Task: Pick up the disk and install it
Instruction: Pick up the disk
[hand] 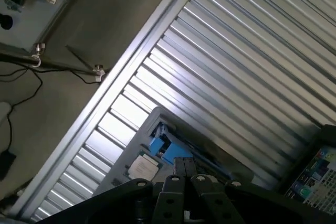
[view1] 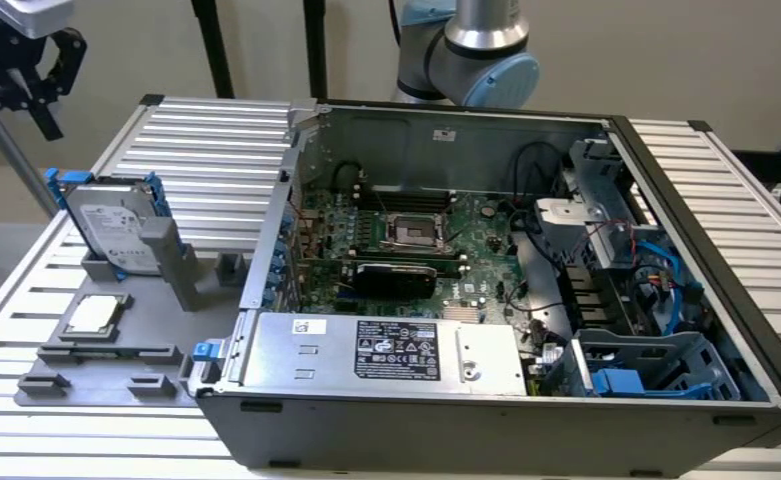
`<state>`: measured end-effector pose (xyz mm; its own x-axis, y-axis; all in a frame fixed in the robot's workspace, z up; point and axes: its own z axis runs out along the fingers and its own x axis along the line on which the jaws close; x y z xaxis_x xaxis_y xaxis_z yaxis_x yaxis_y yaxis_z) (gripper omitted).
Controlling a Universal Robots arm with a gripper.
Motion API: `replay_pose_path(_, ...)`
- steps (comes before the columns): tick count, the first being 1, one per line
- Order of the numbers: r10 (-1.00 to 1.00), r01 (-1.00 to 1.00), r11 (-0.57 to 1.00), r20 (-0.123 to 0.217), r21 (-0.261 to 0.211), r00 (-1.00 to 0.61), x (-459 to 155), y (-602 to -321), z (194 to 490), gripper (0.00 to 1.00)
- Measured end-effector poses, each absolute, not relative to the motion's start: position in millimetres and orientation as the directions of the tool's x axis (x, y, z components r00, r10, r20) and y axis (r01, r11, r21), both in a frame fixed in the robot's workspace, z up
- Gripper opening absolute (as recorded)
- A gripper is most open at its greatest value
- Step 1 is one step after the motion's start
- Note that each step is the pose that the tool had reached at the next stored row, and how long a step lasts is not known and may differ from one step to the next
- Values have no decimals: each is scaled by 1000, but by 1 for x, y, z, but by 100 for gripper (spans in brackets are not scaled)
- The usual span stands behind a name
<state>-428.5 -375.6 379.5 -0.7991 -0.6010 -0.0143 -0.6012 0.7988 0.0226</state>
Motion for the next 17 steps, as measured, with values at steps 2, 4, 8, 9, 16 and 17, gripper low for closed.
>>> replay_pose_path(2,-630,-630,776,-14,23,-777,-428,-376,379,11)
replay_pose_path(4,-658,-658,753,-14,23,-753,-428,-376,379,11)
replay_pose_path(8,-711,-711,703,-14,23,-703,-428,-376,379,11)
replay_pose_path(9,-723,-723,690,-14,23,-691,-428,-376,379,11)
replay_pose_path(16,-805,-805,593,-14,23,-593,-428,-376,378,11)
replay_pose_path(17,-816,-816,578,-14,23,-578,-428,-376,378,11)
